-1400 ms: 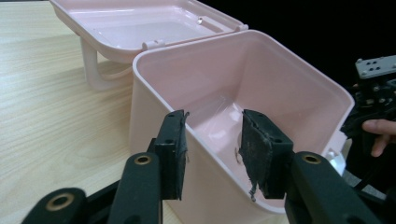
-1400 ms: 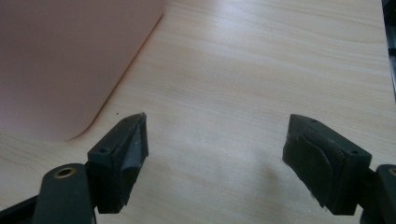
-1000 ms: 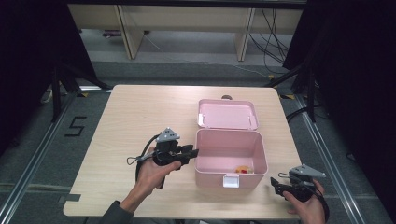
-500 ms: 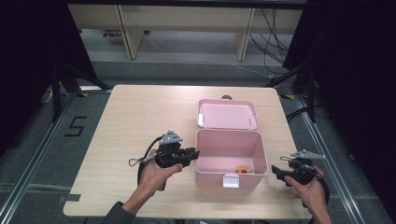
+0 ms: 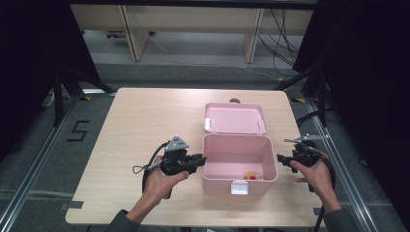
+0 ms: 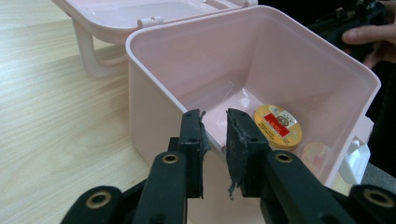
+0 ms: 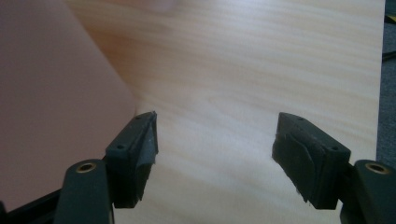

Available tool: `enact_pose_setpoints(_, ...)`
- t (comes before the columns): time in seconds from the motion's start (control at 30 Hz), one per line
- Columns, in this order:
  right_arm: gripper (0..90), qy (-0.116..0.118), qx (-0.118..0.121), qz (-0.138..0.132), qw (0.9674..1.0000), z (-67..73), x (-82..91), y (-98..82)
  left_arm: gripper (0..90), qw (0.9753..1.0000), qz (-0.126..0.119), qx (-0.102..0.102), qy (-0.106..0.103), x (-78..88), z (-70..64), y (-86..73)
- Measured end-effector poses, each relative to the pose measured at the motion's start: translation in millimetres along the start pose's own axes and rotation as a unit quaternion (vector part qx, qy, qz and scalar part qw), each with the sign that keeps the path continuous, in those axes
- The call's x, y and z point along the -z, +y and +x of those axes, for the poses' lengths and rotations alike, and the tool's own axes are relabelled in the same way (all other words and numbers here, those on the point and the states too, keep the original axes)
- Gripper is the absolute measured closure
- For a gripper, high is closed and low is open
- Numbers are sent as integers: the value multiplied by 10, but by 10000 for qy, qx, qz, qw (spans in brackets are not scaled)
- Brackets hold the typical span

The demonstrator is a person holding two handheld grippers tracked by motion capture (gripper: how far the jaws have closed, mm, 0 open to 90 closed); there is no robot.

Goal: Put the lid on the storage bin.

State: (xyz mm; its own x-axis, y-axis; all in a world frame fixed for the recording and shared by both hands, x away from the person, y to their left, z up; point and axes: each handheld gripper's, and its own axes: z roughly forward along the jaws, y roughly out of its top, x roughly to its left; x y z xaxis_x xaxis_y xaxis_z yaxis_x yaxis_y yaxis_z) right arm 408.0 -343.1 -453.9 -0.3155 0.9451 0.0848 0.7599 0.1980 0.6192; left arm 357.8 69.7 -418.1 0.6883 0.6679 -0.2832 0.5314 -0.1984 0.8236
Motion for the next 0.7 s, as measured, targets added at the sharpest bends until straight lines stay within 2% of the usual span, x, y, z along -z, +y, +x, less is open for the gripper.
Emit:
enact_pose_setpoints(0.07, 315, 87, -24, 49, 9999, -47, -29, 154, 762, 10000, -24, -17, -28, -1, -7, -4)
enact_pose_setpoints(0.1, 315, 87, -24, 49, 9999, -47, -29, 154, 762, 10000, -17, -13, -34, 2, -8, -5)
enact_pose_setpoints(0.13, 315, -54, 94, 79, 9999, -76, -49, 226, 763, 10000, -17, -15, -49, 3, -4, -5)
enact_pose_setpoints(0.23, 321, -100, 111, 100, 9998, -89, -65, 315, 763, 10000, -36, 17, -60, 1, -6, -9)
enact_pose_setpoints(0.27, 325, -150, 41, 112, 9998, -84, -73, 356, 763, 10000, -36, 15, -61, 1, -6, -9)
enact_pose_setpoints(0.3, 328, -90, -34, 148, 9998, -88, -74, 397, 762, 10000, -37, 2, -66, 0, -3, -8)
enact_pose_setpoints(0.43, 349, -37, 1, 109, 9999, -125, -116, 522, 762, 10000, -37, -3, -61, 1, -6, -10)
enact_pose_setpoints(0.47, 349, -139, -292, 197, 9993, -82, -116, 545, 762, 10000, -46, 0, -65, 0, -3, -10)
enact_pose_setpoints(0.5, 354, -128, -51, 103, 9999, -113, -131, 573, 762, 10000, -11, -24, -29, 7, -2, -8)
enact_pose_setpoints(0.53, 363, -96, -148, 135, 9998, -113, -134, 628, 762, 10000, -13, -20, -38, 7, -2, -8)
enact_pose_setpoints(0.57, 363, -96, -148, 135, 9998, -113, -134, 628, 762, 10000, -38, 0, -65, 2, -4, -11)
enact_pose_setpoints(0.6, 374, -155, -305, 40, 9994, -86, -170, 676, 762, 10000, -30, -22, -63, 3, 1, -10)
enact_pose_setpoints(0.63, 374, -155, -305, 40, 9994, -86, -170, 676, 762, 10000, -30, -22, -63, 3, 1, -10)
enact_pose_setpoints(0.67, 392, -189, -154, 98, 9997, -117, -166, 732, 762, 10000, -45, -1, -63, 1, -5, -12)
enact_pose_setpoints(0.7, 392, -189, -154, 98, 9997, -117, -166, 732, 762, 10000, -45, -1, -63, 1, -5, -12)
